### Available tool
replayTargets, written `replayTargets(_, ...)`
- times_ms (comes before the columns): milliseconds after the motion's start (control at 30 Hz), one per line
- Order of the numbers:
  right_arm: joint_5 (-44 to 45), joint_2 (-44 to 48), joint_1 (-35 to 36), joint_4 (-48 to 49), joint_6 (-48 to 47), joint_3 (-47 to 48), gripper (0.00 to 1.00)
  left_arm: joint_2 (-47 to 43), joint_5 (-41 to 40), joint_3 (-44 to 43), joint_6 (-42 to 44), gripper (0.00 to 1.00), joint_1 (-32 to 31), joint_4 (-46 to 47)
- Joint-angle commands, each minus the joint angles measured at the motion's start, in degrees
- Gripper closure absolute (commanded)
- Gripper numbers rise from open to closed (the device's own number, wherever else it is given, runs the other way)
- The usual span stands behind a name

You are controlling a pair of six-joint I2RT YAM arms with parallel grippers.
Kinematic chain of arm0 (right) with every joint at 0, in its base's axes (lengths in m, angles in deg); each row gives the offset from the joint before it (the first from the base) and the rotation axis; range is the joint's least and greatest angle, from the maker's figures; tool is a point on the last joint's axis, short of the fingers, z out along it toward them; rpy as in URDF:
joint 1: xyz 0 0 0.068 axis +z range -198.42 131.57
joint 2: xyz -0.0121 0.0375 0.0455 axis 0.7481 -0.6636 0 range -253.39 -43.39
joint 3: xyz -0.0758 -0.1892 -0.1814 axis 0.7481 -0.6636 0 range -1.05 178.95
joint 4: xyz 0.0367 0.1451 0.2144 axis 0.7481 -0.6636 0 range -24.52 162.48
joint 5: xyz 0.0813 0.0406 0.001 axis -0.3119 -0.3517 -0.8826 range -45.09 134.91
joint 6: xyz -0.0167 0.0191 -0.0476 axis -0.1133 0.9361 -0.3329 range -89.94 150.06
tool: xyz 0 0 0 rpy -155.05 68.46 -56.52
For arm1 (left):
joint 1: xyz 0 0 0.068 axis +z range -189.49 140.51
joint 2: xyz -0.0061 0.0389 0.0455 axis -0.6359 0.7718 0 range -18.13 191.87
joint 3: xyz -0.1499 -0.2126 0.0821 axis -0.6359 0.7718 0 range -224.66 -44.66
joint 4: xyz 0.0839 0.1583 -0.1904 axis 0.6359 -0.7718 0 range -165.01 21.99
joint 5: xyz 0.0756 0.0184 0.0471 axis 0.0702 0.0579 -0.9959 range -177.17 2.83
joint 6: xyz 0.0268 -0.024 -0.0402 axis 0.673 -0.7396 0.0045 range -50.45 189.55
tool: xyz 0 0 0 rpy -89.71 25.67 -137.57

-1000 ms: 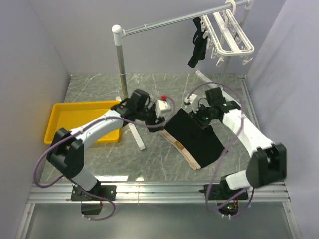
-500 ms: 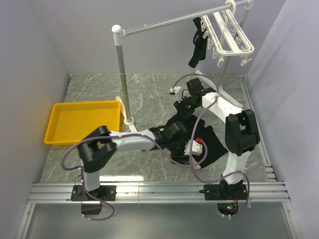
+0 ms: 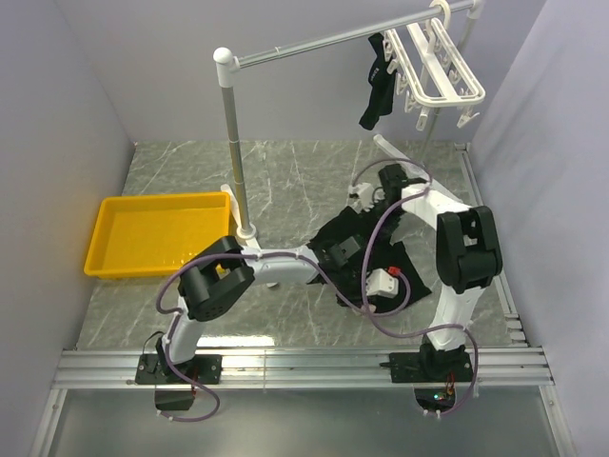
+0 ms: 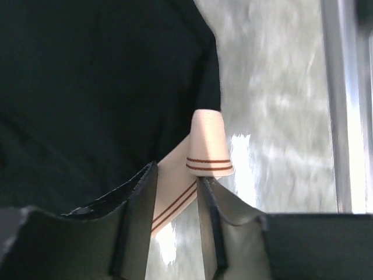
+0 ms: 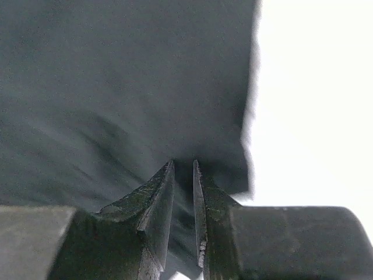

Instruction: Clip the underwear to the hanger

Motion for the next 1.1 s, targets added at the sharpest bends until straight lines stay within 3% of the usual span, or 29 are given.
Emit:
replayTargets(0,4.6,5.0,-4.8,-1.9,-2.9,-1.3,0.73,-3.6,-0.3,3.4,5.9,0.63,4.0,-11.2)
replayTargets(133,5.3,8.6,-8.7,-4.0,-5.2,-5.9,0.74,-6.9,-2.0,6.6,11.1,0.64,11.7,-14.3)
replayTargets(233,4.8,12.9,-8.7,-6.4,-7.0,-10.6,0.75,-8.7,-4.0,6.1,18.4,0.58,15.7,-16.3)
replayTargets(333,1.1,17.4,-8.1,-13.1,-8.7,-13.2,0.76,-11.9,-3.9,4.7,24.2,0.47,18.9,-15.4)
replayTargets(500,-3.1,21.2,-8.8,-12.5,-5.5,-6.2,0.74,-19.4,3.1,2.2,25.1,0.37,21.4,-18.0)
replayTargets(667,-9.8,15.4,-6.9,-6.6,3.5,5.3,0.71,-26.9,4.8,8.5,24.3,0.32,19.0,-17.1)
replayTargets(1067,-4.0,-7.6,5.6,7.9,13.2,21.5,0.7,-35.6,4.0,18.5,12.4,0.32,16.6,-11.8)
